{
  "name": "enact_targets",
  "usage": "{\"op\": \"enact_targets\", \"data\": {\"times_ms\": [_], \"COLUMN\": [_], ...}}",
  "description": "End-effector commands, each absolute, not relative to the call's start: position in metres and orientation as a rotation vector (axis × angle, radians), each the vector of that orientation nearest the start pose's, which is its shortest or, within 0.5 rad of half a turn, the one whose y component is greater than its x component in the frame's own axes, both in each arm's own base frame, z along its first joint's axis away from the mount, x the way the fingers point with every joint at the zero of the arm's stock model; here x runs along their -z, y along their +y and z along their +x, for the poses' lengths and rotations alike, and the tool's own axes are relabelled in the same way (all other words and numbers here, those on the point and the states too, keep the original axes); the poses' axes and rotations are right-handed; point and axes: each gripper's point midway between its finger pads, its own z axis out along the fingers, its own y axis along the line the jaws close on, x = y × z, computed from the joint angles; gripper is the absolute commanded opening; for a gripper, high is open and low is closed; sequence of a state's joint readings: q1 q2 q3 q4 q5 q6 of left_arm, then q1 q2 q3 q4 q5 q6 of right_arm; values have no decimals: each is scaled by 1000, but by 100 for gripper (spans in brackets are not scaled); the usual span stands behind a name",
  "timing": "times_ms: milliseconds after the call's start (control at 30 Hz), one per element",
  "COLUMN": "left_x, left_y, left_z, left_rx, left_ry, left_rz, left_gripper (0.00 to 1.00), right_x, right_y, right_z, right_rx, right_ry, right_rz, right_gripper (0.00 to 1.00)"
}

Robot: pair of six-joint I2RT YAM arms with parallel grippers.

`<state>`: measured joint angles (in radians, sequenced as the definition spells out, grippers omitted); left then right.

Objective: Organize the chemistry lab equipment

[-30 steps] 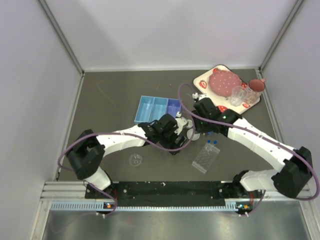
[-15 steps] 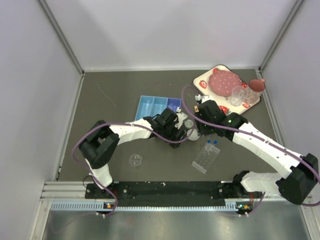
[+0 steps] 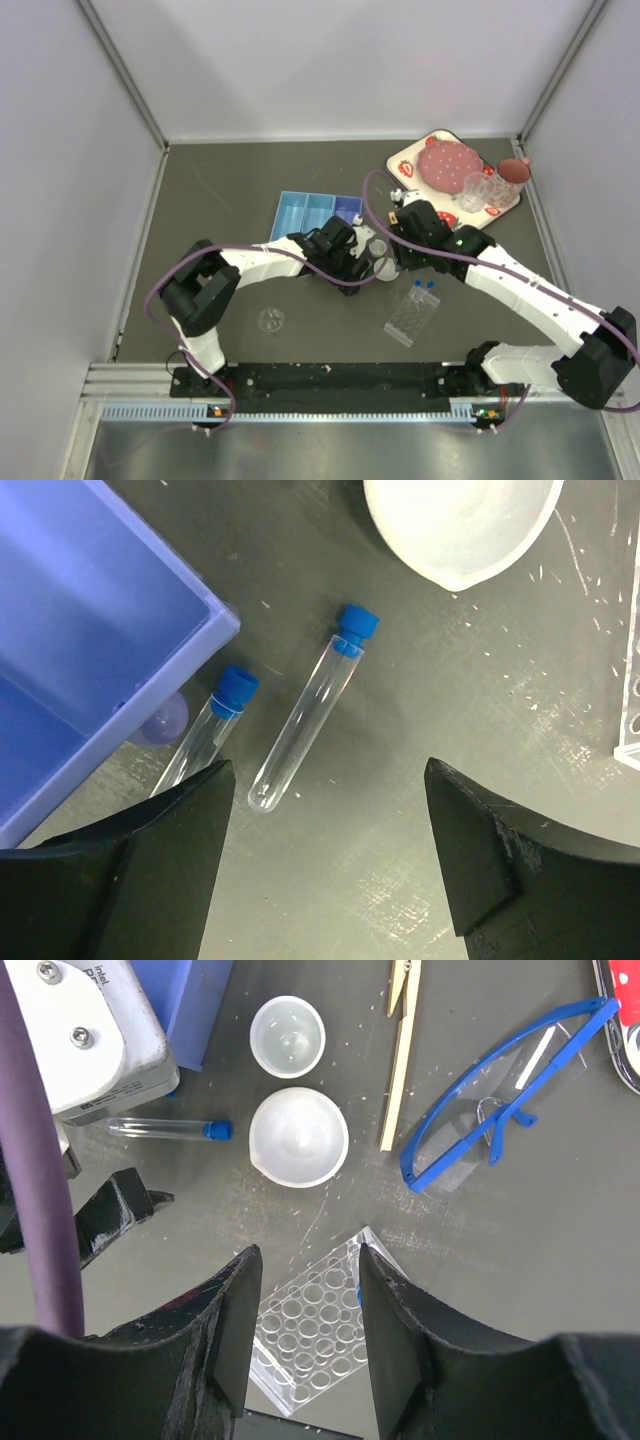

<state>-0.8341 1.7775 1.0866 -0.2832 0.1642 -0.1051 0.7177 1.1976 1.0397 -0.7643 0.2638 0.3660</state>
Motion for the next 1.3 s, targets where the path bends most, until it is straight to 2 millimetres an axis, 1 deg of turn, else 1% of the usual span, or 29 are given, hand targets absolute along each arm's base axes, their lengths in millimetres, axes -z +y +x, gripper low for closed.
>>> {"op": "enact_targets", "data": {"times_ms": [0,33,133,167,233,267,333,367,400,467,500,567,600,633,667,733,767,833,867,900,933,1033,1067,1133,1167,1200,1233,1267], "left_x": [-35,-33,-27,-27,-25,-24,-21,-20,-21,-20,-21,-19,-20,-18,-23,-25,-34,-42,-54,-60,-72,-92,-104,-117,-133,-138,-152,-159], "left_y": [-334,-333,-329,-327,-325,-323,-320,-319,-318,-316,-314,-310,-310,-307,-307,-304,-305,-305,-306,-308,-308,-312,-312,-315,-317,-317,-318,-318], "left_z": [254,254,251,251,251,251,250,249,249,247,247,243,242,240,239,234,233,225,223,219,214,203,197,189,182,177,173,168], "left_rx": [591,589,575,568,556,547,537,532,530,528,523,520,521,520,528,532,549,567,586,596,614,673,705,751,811,835,871,903], "left_ry": [2415,2422,2444,2449,2456,2461,2470,2474,2475,2480,2479,2488,2487,2493,2482,2480,2460,2450,2424,2411,2385,2347,2325,2291,2248,2233,2193,2174], "left_rz": [972,969,957,947,939,930,924,917,912,901,894,885,880,877,872,877,871,889,890,906,920,951,962,973,984,993,993,1003], "left_gripper": [80,74,64,56,52,44,39,32,28,24,15,2,0,0,0,0,0,0,0,0,0,0,0,0,0,0,0,0], "right_x": [-170,-170,-171,-171,-171,-170,-170,-170,-171,-170,-171,-169,-169,-169,-169,-169,-170,-173,-175,-177,-183,-191,-191,-195,-196,-199,-201,-203], "right_y": [173,174,174,174,174,174,174,174,174,173,174,173,173,173,173,172,171,173,175,179,182,191,194,207,212,220,224,227], "right_z": [246,246,245,244,243,243,241,241,240,239,238,238,238,237,237,236,236,235,234,230,229,223,221,213,209,201,198,195], "right_rx": [-190,-194,-199,-203,-211,-213,-218,-219,-222,-228,-231,-229,-232,-233,-234,-231,-230,-246,-261,-298,-323,-402,-422,-513,-552,-612,-640,-667], "right_ry": [2380,2379,2377,2378,2379,2381,2380,2380,2378,2380,2377,2382,2381,2383,2382,2384,2384,2384,2384,2389,2384,2388,2397,2409,2417,2421,2419,2419], "right_rz": [-313,-311,-311,-311,-312,-311,-312,-310,-310,-306,-310,-306,-306,-307,-305,-303,-303,-301,-303,-316,-317,-339,-353,-399,-424,-457,-469,-485], "right_gripper": [44,44,44,44,44,43,43,43,43,43,43,43,43,43,43,43,43,43,43,43,43,44,44,44,44,44,44,44]}}
